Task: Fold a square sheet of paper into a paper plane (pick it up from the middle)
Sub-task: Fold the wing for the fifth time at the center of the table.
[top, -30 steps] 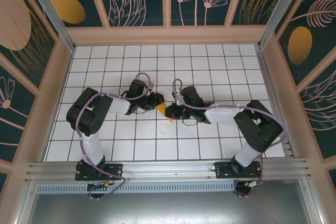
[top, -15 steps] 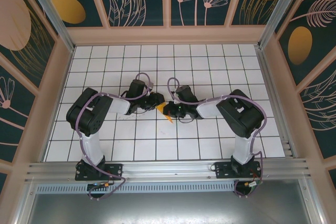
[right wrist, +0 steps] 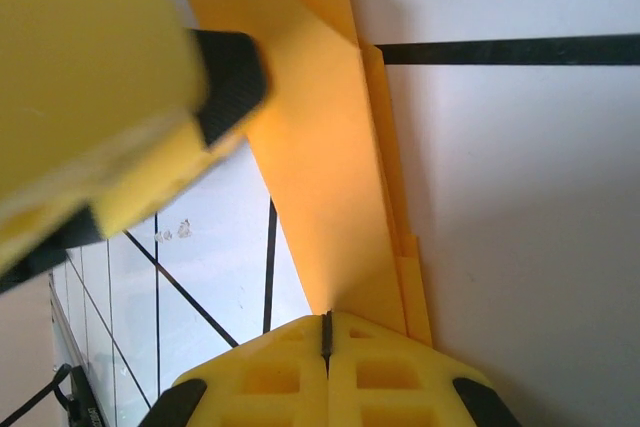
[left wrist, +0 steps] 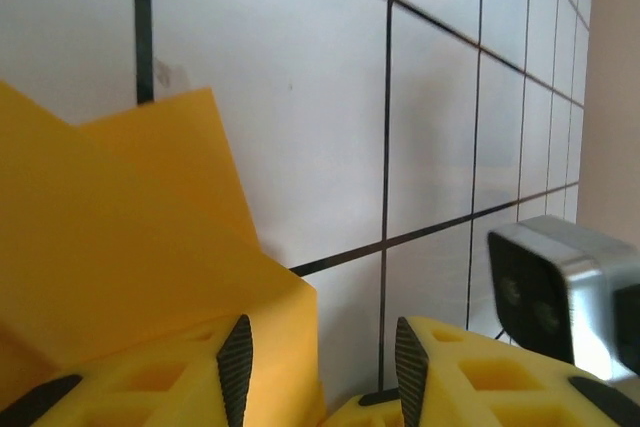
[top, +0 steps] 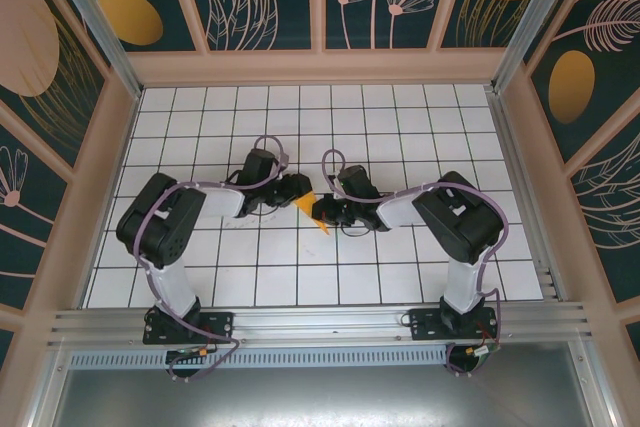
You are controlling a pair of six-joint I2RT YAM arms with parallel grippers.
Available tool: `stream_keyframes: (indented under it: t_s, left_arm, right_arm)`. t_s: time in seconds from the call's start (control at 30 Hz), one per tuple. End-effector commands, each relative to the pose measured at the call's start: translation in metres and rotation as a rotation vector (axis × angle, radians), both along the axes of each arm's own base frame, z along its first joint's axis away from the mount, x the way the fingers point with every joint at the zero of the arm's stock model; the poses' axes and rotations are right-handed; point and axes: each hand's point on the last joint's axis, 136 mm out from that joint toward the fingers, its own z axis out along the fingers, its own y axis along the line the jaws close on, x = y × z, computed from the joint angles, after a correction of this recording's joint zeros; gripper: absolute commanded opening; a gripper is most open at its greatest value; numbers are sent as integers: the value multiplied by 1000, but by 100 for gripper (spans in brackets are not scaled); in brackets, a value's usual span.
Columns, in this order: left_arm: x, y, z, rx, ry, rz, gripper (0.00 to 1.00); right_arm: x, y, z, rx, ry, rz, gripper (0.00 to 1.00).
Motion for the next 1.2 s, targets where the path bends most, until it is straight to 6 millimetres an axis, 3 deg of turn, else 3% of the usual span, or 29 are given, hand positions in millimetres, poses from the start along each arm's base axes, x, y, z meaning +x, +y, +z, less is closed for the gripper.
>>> stream_keyframes:
  t_s: [0.0,0.13,0.3,0.5,0.73,1.17]
  left_arm:
    - [6,10,20,19,-78,31,45]
    - [4,-4,21,-74,-75,-8,45]
    - [3,-13,6,-103,-36,-41,46]
    - [9,-5,-13,-44,-3,16,46]
    - [11,39,-54,177,112,173,40]
    - [41,99,-60,239,140,298,40]
  right_arm:
    - [-28,-27,-45,-133,159,-19,0]
    - [-28,-28,-46,-137,166,-19,0]
    - [-29,-28,-50,-152,176,-17,0]
    - [-33,-32,-58,-182,197,-18,0]
    - [-38,-37,-66,-224,219,-15,0]
    - [-45,-38,-72,-235,245,2,0]
